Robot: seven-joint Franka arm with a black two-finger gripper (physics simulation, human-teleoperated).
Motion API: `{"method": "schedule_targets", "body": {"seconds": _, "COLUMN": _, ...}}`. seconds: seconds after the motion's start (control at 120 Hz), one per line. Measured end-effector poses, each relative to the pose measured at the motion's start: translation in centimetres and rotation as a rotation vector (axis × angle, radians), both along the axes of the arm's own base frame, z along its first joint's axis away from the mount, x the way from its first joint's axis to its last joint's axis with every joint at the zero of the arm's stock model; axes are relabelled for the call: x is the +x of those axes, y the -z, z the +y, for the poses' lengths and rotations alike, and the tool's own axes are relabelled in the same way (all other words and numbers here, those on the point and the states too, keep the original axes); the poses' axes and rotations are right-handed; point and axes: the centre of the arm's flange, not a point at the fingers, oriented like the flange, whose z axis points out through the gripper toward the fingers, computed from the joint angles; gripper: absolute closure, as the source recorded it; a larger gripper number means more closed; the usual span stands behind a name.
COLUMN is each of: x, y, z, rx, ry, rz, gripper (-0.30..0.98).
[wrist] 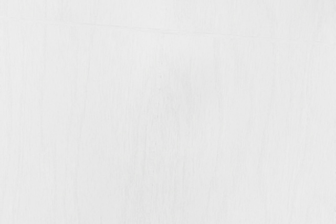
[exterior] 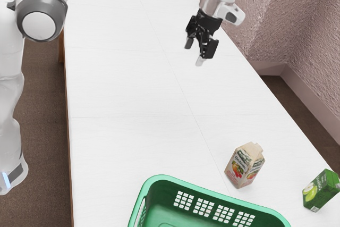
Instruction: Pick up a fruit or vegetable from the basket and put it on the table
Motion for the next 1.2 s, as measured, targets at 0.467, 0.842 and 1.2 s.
{"method": "schedule_targets", "body": {"seconds": 0.467, "x": -2.2, "y": -5.0, "z": -17.4, "rx": -0.079, "ry": 0.366, "rz": -0.229, "gripper": 0.00}}
{"method": "schedule_targets", "body": {"seconds": 0.842, "x": -9.1, "y": 1.1, "z": -40.6, "rx": -0.113, "ry": 0.781, "rz": -0.270, "gripper": 0.00}}
{"method": "schedule_targets", "body": {"seconds": 1.2, "x": -6.3, "y": 4.3, "z": -43.1, "rx": -0.116, "ry": 0.796, "rz": -0.348, "gripper": 0.00}}
